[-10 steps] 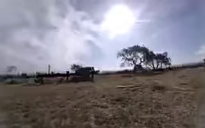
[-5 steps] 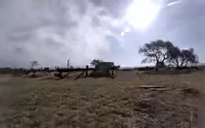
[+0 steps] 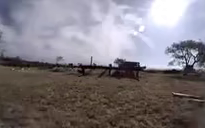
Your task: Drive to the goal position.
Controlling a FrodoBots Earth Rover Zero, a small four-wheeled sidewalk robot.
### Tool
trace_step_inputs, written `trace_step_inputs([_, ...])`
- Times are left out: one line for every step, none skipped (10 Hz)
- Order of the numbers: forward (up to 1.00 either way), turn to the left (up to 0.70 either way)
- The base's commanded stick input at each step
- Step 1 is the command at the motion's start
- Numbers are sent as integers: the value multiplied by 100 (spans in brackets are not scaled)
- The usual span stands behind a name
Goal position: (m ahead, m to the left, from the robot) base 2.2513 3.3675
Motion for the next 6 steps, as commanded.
trace_step_inputs([70, 0])
trace_step_inputs([70, 0])
trace_step_inputs([70, 0])
trace_step_inputs([70, 0])
trace_step_inputs([70, 0])
trace_step_inputs([70, 0])
